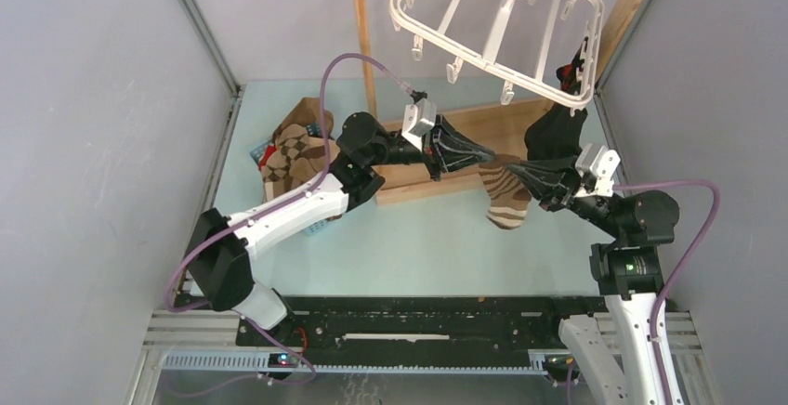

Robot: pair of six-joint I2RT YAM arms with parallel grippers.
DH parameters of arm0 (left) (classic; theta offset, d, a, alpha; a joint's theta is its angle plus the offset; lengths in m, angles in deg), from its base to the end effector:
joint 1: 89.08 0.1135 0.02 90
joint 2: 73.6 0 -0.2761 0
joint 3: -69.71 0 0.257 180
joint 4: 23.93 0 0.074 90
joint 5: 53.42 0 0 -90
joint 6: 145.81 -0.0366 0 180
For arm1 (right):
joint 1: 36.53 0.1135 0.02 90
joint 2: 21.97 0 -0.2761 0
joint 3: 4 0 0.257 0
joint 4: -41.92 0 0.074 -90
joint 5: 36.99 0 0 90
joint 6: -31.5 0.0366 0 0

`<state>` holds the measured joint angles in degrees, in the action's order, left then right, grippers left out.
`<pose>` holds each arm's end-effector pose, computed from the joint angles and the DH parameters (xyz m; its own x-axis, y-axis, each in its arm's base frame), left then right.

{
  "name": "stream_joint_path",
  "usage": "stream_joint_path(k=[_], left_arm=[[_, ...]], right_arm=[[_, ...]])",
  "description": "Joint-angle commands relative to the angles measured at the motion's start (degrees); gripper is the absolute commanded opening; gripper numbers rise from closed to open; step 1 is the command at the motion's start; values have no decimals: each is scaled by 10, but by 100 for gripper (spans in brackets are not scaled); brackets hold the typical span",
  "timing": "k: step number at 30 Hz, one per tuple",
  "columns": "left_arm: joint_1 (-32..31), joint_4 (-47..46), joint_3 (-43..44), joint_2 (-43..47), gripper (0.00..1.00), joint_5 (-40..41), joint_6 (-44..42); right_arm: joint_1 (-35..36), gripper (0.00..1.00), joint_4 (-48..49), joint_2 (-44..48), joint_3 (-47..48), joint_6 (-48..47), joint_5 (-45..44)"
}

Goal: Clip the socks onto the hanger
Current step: Adjust the sock.

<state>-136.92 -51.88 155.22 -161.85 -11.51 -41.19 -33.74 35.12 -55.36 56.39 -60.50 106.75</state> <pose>0.2197 -0.2832 0.4191 0.0376 -0.2927 -0.9555 0.9886 -0.1288 0.0784 0.1067 0.0347 0.4151 0.3721 -0.0025 -0.9282 -0.7721 0.5542 -0.3110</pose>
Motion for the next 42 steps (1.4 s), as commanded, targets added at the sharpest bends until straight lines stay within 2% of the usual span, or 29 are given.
stream_joint_path(k=[1, 3, 8, 13, 16, 23, 28, 31, 38, 42], left_arm=[[7, 7, 50, 39, 0, 25, 17], [11, 7, 63, 44, 0, 32, 27], [15, 7, 93, 58, 0, 43, 39], [16, 7, 114, 65, 0, 51, 44], [17, 9, 127, 64, 0, 53, 51], [16, 14, 149, 58, 0, 61, 59], [15, 14, 162, 51, 0, 62, 68], [15, 14, 165, 49, 0, 61, 71], [15, 10, 167, 45, 0, 55, 76], [15, 5, 164, 45, 0, 54, 82]], right_arm=[[5, 18, 80, -3, 29, 59, -1], [7, 31, 104, -8, 29, 81, 9], [31, 50, 153, -20, 29, 105, 22], [55, 53, 205, -35, 29, 122, 11], [71, 53, 250, -44, 29, 130, -28], [123, 62, 308, -63, 29, 120, -88], [156, 58, 320, -70, 29, 105, -142], [163, 47, 337, -78, 34, 108, -159], [184, 35, 348, -93, 47, 99, -166], [192, 25, 347, -98, 50, 92, -167]])
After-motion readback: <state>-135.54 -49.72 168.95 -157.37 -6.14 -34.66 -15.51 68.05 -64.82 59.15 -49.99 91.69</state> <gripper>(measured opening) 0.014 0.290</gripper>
